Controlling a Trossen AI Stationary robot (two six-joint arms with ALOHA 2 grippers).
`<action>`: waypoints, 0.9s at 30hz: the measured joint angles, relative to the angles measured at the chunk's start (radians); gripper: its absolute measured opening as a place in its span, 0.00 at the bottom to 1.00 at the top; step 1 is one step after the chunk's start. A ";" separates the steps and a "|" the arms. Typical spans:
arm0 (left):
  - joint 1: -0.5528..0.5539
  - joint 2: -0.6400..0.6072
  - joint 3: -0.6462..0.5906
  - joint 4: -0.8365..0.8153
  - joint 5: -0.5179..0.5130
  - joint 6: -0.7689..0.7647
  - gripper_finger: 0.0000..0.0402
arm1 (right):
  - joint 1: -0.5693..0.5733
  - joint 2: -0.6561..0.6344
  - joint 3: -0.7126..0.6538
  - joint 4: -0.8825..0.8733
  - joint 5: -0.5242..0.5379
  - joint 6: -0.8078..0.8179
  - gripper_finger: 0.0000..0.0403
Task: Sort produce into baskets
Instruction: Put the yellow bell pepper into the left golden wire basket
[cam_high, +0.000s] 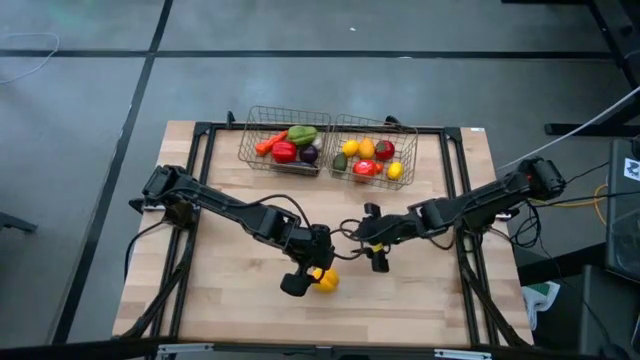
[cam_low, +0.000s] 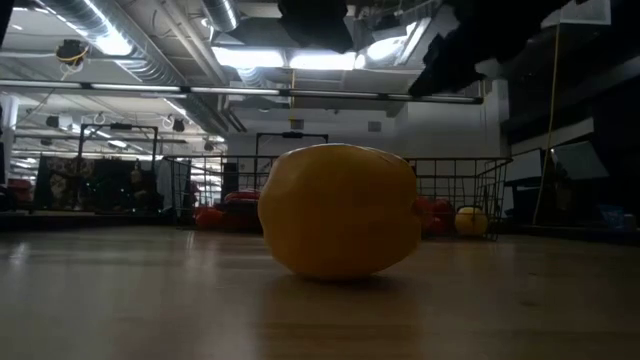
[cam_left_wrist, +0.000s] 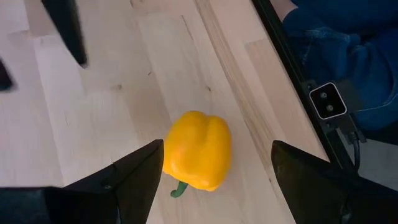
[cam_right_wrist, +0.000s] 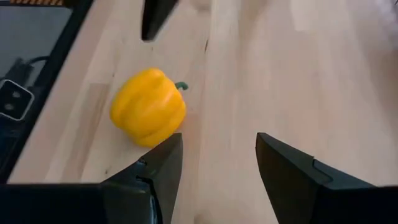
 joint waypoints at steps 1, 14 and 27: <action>0.000 0.000 0.000 0.001 0.000 0.000 0.73 | 0.000 -0.019 0.000 -0.008 0.001 -0.011 0.51; 0.000 0.000 0.000 0.007 -0.014 0.000 0.73 | -0.020 -0.326 -0.157 -0.144 0.210 -0.062 0.51; 0.002 0.000 0.000 0.021 -0.017 0.001 0.73 | -0.266 -0.756 -0.611 0.210 -0.066 -0.008 0.51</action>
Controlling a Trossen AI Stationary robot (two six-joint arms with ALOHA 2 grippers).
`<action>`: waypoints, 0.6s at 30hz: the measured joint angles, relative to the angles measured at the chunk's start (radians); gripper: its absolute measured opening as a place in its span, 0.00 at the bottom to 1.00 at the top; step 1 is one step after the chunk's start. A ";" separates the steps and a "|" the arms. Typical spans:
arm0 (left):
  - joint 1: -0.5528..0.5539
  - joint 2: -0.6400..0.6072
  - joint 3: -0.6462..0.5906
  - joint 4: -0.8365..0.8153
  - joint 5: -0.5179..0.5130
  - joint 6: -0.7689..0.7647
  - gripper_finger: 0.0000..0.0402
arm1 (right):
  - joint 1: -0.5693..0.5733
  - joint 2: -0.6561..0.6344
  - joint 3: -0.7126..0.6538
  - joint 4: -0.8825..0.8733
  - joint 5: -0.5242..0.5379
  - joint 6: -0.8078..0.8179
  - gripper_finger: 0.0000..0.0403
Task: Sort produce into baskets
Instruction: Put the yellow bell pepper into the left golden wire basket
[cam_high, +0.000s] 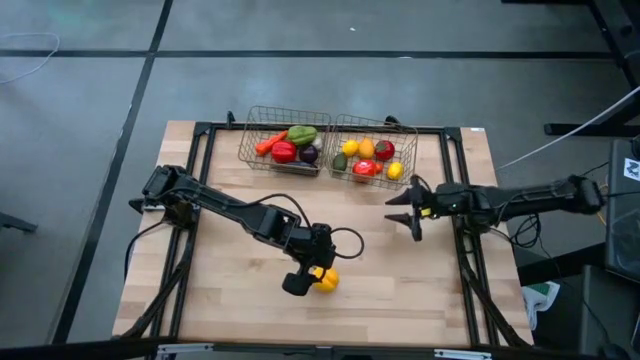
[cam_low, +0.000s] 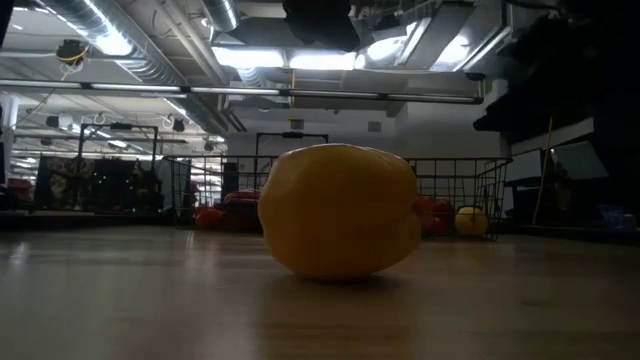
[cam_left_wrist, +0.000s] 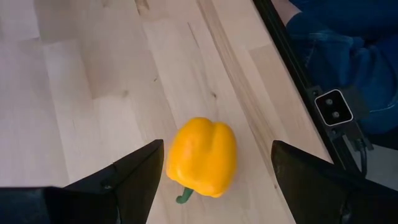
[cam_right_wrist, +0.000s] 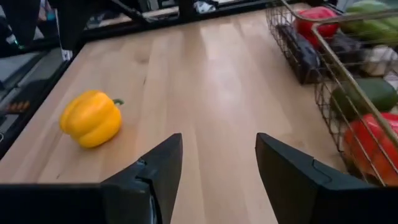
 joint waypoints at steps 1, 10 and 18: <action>0.000 0.000 0.000 0.000 0.000 0.002 0.73 | -0.019 -0.028 -0.021 0.003 -0.019 0.001 0.51; 0.000 0.000 0.000 0.000 -0.002 0.006 0.73 | -0.120 -0.236 -0.135 0.002 -0.148 0.005 0.51; 0.000 0.000 0.000 0.000 -0.002 0.006 0.73 | -0.121 -0.383 -0.214 -0.002 -0.137 0.008 0.51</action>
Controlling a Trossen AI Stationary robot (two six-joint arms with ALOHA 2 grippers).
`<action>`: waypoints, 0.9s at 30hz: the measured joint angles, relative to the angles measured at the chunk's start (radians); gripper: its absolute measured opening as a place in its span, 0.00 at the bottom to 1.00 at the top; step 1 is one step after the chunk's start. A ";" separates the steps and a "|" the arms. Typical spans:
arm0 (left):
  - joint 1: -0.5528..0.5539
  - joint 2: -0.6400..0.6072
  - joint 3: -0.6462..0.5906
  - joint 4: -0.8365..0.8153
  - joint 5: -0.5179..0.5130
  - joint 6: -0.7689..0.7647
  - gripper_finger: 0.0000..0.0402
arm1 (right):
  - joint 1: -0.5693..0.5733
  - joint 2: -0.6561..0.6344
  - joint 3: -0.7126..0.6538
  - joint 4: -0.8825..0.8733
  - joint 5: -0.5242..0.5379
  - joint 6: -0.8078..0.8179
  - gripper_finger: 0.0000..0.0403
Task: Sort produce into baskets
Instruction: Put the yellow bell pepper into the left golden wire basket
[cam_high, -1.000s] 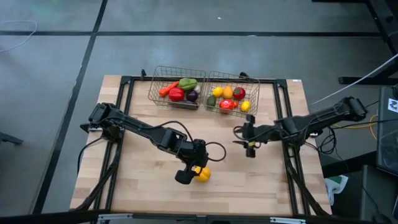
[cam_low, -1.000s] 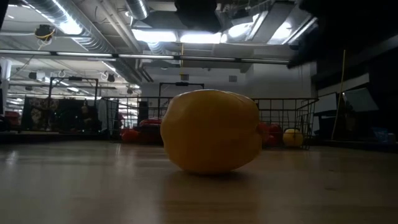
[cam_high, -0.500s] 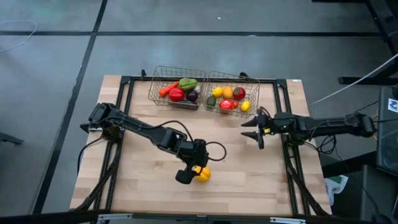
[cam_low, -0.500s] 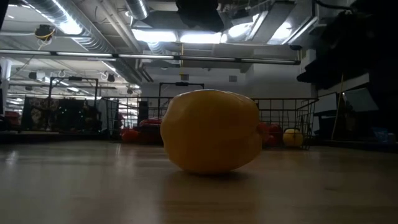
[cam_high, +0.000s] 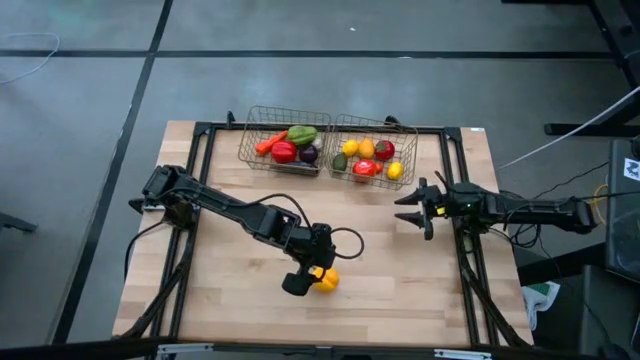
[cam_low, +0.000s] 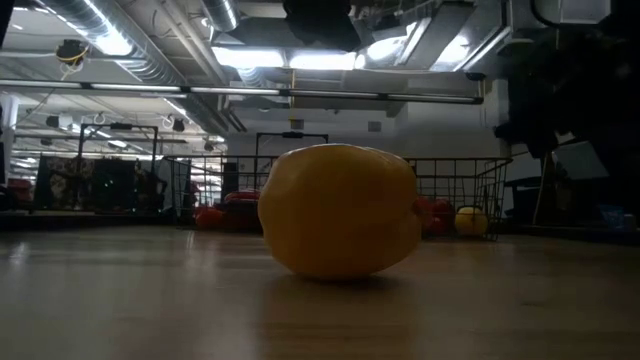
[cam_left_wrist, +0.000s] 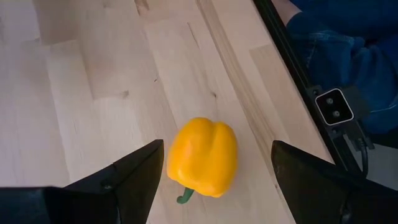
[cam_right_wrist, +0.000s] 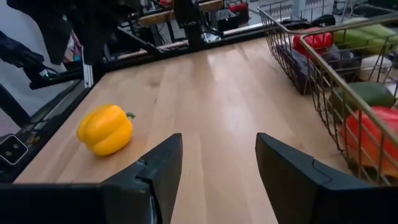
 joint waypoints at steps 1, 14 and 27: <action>0.000 0.000 0.000 0.000 0.000 0.000 0.73 | 0.000 -0.014 -0.010 -0.001 0.000 0.008 0.51; 0.000 0.000 0.000 0.000 -0.008 0.001 0.73 | 0.002 -0.063 -0.066 0.038 0.013 0.019 0.51; 0.000 0.000 0.000 0.000 -0.008 0.001 0.73 | 0.002 -0.061 -0.068 0.020 0.085 0.015 0.51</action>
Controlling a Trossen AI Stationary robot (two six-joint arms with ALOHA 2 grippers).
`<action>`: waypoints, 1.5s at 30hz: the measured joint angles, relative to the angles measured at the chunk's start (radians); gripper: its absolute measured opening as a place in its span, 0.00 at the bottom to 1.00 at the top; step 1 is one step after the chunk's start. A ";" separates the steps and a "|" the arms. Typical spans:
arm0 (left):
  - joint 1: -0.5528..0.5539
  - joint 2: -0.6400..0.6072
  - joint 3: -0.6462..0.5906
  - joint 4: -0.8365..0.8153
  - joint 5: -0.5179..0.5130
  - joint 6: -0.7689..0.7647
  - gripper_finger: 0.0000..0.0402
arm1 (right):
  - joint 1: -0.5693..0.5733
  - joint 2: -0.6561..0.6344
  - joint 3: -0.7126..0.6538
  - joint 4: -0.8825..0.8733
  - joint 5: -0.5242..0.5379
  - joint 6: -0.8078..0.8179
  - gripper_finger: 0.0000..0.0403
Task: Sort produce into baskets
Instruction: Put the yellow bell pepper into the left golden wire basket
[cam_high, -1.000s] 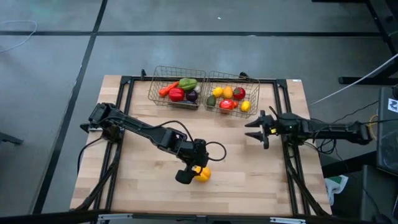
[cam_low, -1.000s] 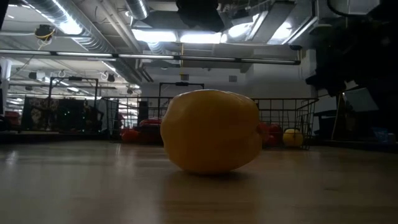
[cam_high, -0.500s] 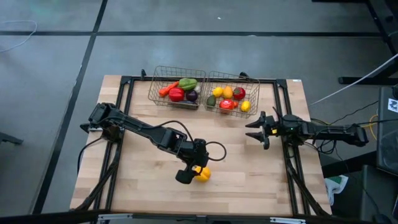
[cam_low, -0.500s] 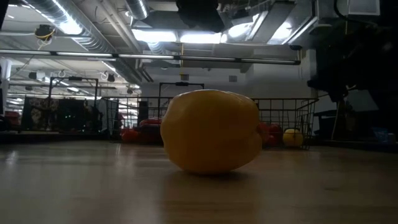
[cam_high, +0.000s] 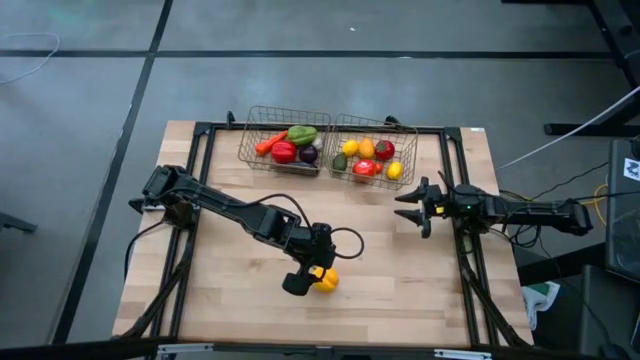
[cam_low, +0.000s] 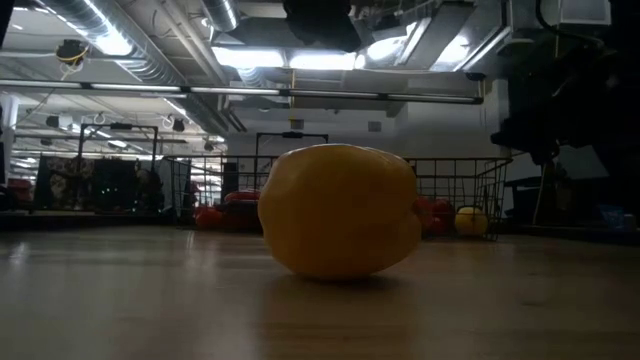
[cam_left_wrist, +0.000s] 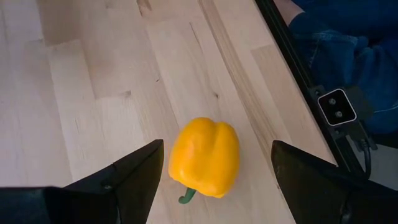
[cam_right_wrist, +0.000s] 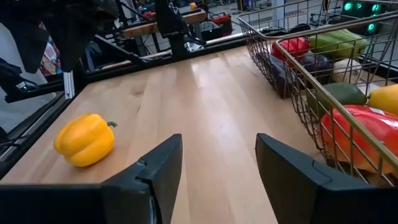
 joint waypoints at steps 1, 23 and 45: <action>0.000 0.000 0.000 0.000 0.000 0.000 0.73 | 0.000 0.000 0.000 -0.001 0.000 0.000 0.51; 0.012 0.000 0.000 0.008 0.018 0.032 0.75 | 0.000 0.000 -0.002 -0.004 -0.003 0.000 0.51; -0.013 0.086 0.001 0.056 0.010 0.051 1.00 | 0.000 0.000 -0.002 -0.004 -0.003 -0.001 0.51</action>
